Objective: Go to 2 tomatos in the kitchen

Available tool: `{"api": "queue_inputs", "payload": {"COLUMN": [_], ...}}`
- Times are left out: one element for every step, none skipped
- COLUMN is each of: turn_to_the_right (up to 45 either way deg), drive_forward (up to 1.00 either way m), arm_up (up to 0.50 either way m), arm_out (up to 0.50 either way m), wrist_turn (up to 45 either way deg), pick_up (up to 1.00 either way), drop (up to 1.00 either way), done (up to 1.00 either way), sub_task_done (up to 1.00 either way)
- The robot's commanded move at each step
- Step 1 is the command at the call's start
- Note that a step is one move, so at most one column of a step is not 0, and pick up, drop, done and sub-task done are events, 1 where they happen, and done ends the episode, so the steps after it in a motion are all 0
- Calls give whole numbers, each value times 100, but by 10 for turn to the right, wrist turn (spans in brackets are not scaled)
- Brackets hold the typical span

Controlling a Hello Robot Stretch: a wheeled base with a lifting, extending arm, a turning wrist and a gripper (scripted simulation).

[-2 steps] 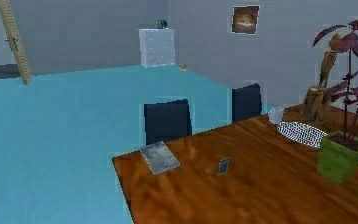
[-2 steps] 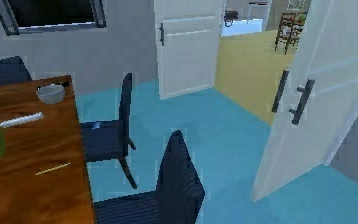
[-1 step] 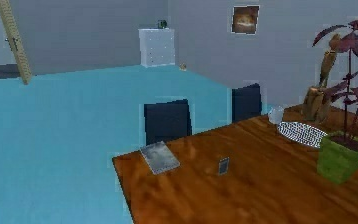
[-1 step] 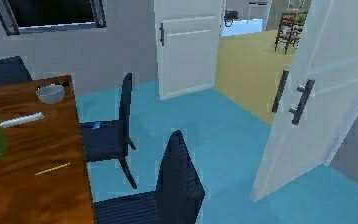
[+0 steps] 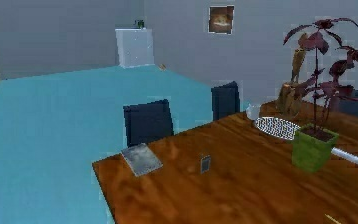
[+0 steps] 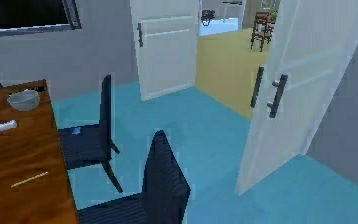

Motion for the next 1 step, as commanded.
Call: {"api": "queue_inputs", "payload": {"turn_to_the_right": [360], "drive_forward": [0], "arm_up": [0], "arm_out": [0], "wrist_turn": [0], "pick_up": [0], "drop": [0], "done": [0], "sub_task_done": [0]}}
